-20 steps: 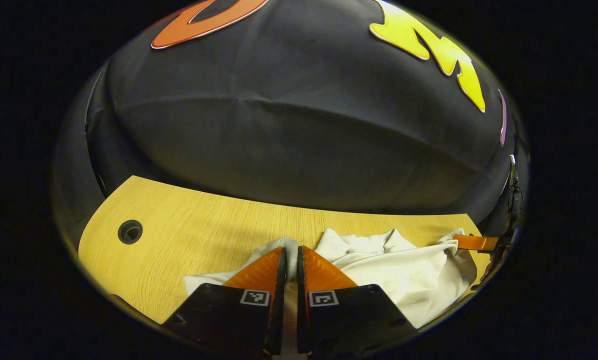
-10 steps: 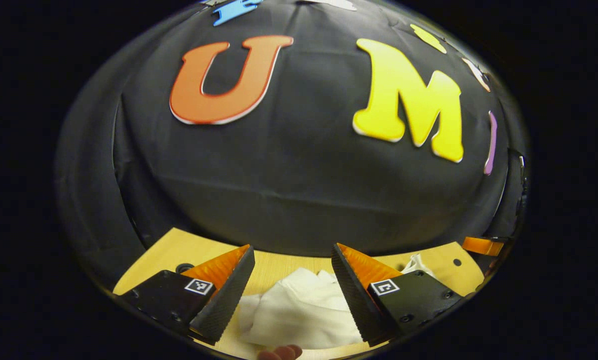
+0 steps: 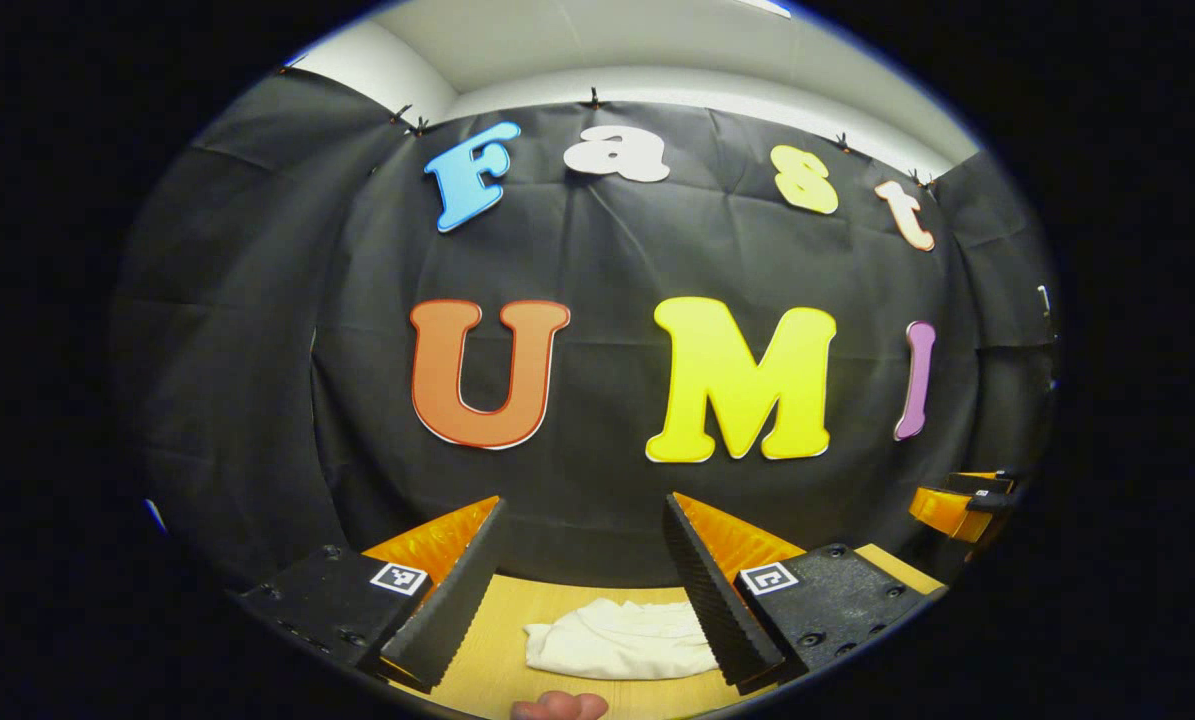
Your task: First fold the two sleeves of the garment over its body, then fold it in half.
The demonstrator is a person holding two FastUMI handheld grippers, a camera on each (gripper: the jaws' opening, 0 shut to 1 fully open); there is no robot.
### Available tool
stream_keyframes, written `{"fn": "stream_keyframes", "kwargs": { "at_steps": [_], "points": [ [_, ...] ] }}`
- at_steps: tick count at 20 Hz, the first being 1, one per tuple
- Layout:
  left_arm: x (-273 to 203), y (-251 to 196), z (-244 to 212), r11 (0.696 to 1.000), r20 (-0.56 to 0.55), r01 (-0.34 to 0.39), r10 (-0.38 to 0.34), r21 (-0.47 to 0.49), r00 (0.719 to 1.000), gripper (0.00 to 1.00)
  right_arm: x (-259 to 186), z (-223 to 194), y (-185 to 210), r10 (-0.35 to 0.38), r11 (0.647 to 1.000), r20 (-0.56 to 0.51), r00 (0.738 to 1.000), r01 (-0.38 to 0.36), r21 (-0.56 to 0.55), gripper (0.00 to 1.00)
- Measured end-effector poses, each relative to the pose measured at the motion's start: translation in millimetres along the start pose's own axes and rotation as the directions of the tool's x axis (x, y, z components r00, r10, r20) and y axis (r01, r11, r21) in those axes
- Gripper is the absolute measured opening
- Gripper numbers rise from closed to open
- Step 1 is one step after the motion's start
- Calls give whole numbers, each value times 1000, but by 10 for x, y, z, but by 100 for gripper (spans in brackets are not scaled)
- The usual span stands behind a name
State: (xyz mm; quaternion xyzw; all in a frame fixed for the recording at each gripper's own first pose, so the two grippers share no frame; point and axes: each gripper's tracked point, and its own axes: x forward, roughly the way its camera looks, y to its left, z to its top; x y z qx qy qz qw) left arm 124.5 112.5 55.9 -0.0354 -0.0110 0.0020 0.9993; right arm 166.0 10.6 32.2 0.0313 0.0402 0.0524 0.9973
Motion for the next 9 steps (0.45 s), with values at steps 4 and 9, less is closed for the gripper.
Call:
{"fn": "stream_keyframes", "kwargs": {
  "at_steps": [4, 9],
  "points": [
    [-454, -237, 78, 998, 20, 38, -39, 43, 999, 97, -717, 228, 16, -22, 1000, 76, 997, 22, -10, 94],
    [-920, -428, -135, 996, 10, 50, -51, 79, 999, 97, -1197, 181, 68, -30, 999, 91, 995, 33, -32, 94]
  ]
}}
